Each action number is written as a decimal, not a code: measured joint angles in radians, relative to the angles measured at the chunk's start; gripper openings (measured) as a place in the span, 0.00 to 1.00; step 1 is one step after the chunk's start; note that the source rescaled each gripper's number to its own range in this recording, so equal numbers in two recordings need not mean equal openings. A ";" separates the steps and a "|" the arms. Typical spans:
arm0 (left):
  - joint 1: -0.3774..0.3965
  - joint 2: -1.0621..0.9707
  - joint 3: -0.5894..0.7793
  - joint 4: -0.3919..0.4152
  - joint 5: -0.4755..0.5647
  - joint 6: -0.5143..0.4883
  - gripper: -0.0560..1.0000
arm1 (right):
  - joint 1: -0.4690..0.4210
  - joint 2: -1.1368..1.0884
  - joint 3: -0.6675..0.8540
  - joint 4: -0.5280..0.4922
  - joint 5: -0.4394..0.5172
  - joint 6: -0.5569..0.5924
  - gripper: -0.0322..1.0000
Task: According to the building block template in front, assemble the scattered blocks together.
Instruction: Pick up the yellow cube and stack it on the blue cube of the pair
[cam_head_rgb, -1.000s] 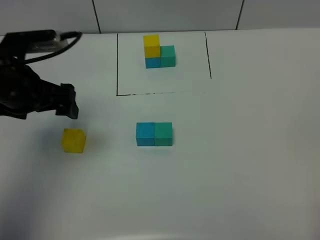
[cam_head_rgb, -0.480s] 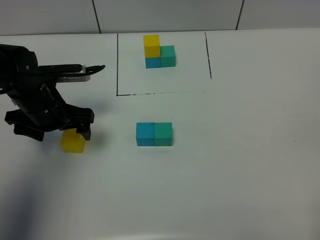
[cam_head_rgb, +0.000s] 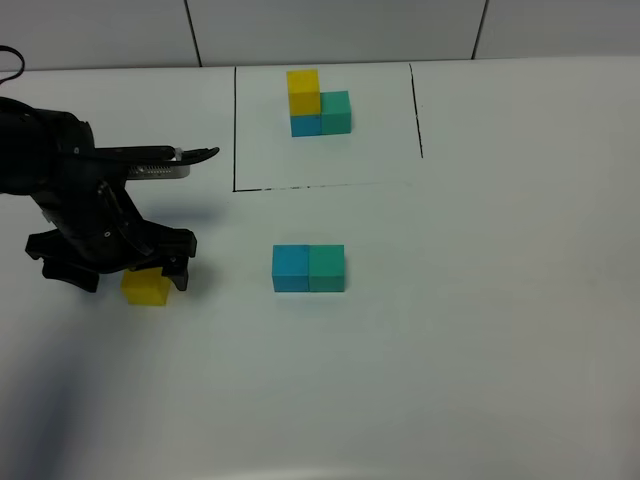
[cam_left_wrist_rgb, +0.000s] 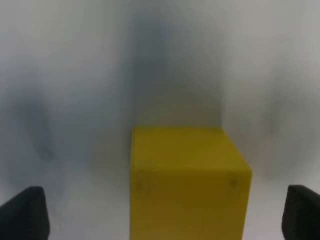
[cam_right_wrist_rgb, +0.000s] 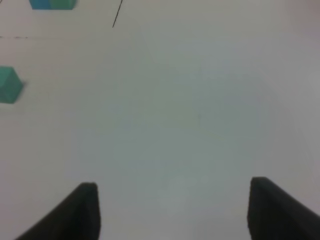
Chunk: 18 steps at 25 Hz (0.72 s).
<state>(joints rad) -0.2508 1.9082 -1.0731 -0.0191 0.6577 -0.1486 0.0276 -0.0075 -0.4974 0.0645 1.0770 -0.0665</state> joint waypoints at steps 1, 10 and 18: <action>0.000 0.005 0.000 0.000 0.000 0.000 0.97 | 0.000 0.000 0.000 0.000 0.000 0.000 0.35; 0.000 0.012 -0.001 0.002 -0.002 0.001 0.50 | 0.000 0.000 0.000 0.000 0.000 0.000 0.35; 0.000 0.013 -0.030 0.004 0.061 0.135 0.07 | 0.000 0.000 0.000 0.000 0.000 0.000 0.35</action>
<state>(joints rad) -0.2508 1.9210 -1.1032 -0.0152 0.7185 -0.0135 0.0276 -0.0075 -0.4974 0.0645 1.0770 -0.0665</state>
